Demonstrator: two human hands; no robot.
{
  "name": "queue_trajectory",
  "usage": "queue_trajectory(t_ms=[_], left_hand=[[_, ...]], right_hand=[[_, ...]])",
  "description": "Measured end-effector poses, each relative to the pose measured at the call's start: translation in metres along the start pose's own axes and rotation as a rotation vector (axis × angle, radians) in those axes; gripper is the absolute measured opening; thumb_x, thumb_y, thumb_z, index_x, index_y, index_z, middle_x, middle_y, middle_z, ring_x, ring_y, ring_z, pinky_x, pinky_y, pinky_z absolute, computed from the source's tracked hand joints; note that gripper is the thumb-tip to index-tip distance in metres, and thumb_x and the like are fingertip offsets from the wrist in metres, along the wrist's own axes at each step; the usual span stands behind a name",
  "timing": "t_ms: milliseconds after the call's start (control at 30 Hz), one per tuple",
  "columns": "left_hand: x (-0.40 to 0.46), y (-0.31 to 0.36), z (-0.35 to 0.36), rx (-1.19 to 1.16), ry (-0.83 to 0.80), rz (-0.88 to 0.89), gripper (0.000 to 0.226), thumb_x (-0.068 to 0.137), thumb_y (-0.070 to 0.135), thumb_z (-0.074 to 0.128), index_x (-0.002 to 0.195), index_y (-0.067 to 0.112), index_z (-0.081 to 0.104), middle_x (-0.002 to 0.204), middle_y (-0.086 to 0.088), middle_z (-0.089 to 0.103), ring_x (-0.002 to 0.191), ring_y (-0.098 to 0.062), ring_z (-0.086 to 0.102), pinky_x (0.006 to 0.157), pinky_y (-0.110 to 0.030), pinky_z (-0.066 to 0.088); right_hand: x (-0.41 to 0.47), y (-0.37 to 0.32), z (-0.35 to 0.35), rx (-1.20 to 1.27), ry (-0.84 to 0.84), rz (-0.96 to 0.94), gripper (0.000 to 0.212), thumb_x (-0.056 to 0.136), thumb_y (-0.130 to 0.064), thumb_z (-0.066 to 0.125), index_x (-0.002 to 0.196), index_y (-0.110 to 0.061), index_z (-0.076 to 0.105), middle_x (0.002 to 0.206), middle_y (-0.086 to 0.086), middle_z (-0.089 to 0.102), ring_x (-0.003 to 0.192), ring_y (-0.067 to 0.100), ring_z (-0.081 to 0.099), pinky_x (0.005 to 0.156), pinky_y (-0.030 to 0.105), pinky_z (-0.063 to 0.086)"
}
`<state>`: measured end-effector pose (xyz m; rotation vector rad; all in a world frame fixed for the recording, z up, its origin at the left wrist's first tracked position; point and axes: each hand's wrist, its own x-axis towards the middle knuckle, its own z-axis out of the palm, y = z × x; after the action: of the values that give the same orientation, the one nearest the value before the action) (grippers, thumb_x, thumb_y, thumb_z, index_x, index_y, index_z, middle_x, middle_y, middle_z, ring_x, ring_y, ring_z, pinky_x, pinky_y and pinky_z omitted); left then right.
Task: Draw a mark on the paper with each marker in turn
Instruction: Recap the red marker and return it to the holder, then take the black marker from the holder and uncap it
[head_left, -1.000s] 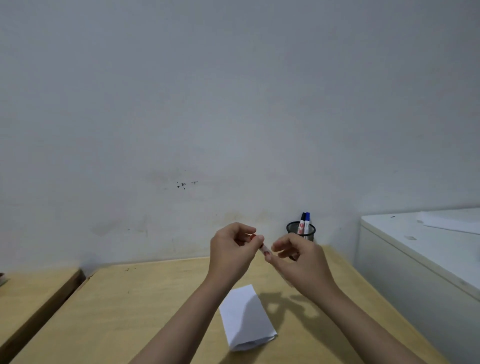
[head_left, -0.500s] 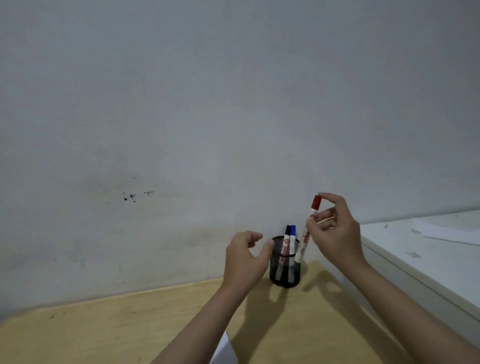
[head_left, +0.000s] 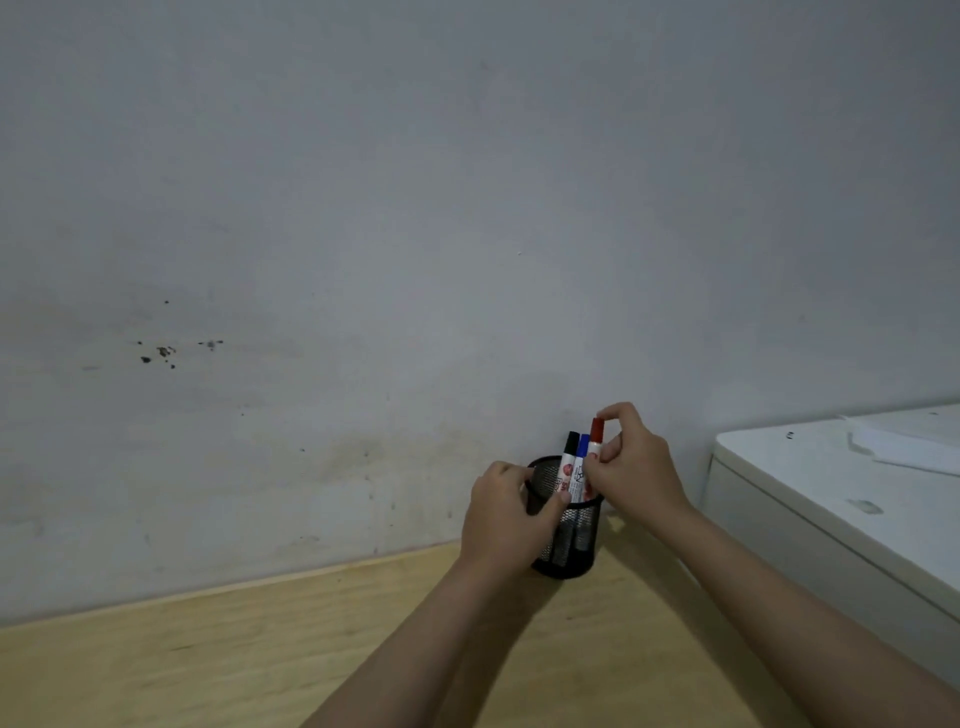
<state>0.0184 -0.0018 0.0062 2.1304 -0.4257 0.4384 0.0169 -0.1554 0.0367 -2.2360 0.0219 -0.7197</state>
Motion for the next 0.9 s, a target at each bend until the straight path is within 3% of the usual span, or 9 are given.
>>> queue_trajectory(t_ms=[100,200,300,400,567,700,833,900], left_hand=[[0.000,-0.002,0.001,-0.026,0.008,-0.004,0.041,0.077,0.042,0.067,0.107,0.014,0.065,0.106,-0.003,0.060,0.101,-0.017,0.054,0.075,-0.022,0.039],[-0.001,-0.002,0.000,-0.036,0.013,-0.007,0.041,0.077,0.043,0.068,0.106,0.015,0.065,0.107,-0.003,0.061,0.100,-0.016,0.054,0.075,-0.022,0.039],[0.000,-0.001,0.000,-0.033,0.018,0.001,0.040,0.076,0.041,0.069,0.106,0.015,0.066,0.107,-0.002,0.061,0.097,-0.015,0.053,0.074,-0.022,0.040],[0.000,-0.001,0.000,-0.034,0.020,0.003,0.041,0.076,0.041,0.070,0.108,0.014,0.065,0.107,-0.002,0.061,0.099,-0.016,0.053,0.074,-0.022,0.039],[0.001,-0.002,0.000,-0.019,0.003,0.005,0.040,0.076,0.043,0.069,0.105,0.016,0.066,0.105,-0.002,0.061,0.099,-0.016,0.053,0.075,-0.023,0.038],[0.002,-0.002,0.000,-0.009,-0.004,-0.003,0.039,0.075,0.044,0.069,0.102,0.016,0.067,0.104,-0.002,0.061,0.096,-0.014,0.053,0.070,-0.021,0.039],[0.002,0.001,0.000,0.025,-0.021,-0.028,0.044,0.074,0.045,0.069,0.106,0.016,0.063,0.110,-0.002,0.061,0.105,-0.018,0.053,0.080,-0.029,0.045],[0.000,0.004,-0.003,0.013,-0.034,-0.038,0.049,0.073,0.043,0.071,0.112,0.015,0.059,0.115,-0.002,0.061,0.108,-0.019,0.053,0.084,-0.032,0.046]], right_hand=[[-0.002,0.010,0.008,0.004,-0.037,0.050,0.043,0.073,-0.004,0.069,0.110,-0.014,0.049,0.065,0.004,0.061,0.062,0.019,0.062,0.056,0.037,0.053],[-0.001,0.016,0.012,-0.016,-0.010,0.067,0.048,0.073,-0.013,0.072,0.115,-0.014,0.050,0.090,0.006,0.060,0.077,0.020,0.059,0.056,0.029,0.048],[0.002,0.017,0.013,-0.083,0.088,-0.006,0.052,0.076,-0.024,0.073,0.122,-0.016,0.050,0.105,0.005,0.051,0.095,0.019,0.053,0.070,0.030,0.047],[0.009,0.013,0.012,-0.207,0.131,-0.113,0.042,0.079,-0.030,0.069,0.118,-0.020,0.059,0.100,0.004,0.051,0.099,0.021,0.052,0.077,0.037,0.049],[0.018,0.011,0.018,-0.396,0.062,-0.126,0.036,0.080,-0.037,0.065,0.114,-0.024,0.065,0.093,-0.002,0.040,0.089,0.014,0.037,0.074,0.030,0.035],[0.019,0.008,0.017,-0.433,0.107,-0.177,0.028,0.077,-0.038,0.068,0.101,-0.023,0.069,0.091,-0.002,0.043,0.089,0.017,0.042,0.073,0.031,0.034],[0.015,-0.005,0.014,-0.215,0.034,-0.203,0.016,0.074,-0.026,0.073,0.086,-0.019,0.066,0.087,-0.005,0.056,0.087,0.017,0.051,0.074,0.032,0.043],[0.012,-0.015,0.009,-0.018,-0.031,-0.170,0.011,0.073,-0.015,0.074,0.079,-0.019,0.065,0.079,-0.009,0.063,0.080,0.016,0.060,0.068,0.019,0.048]])
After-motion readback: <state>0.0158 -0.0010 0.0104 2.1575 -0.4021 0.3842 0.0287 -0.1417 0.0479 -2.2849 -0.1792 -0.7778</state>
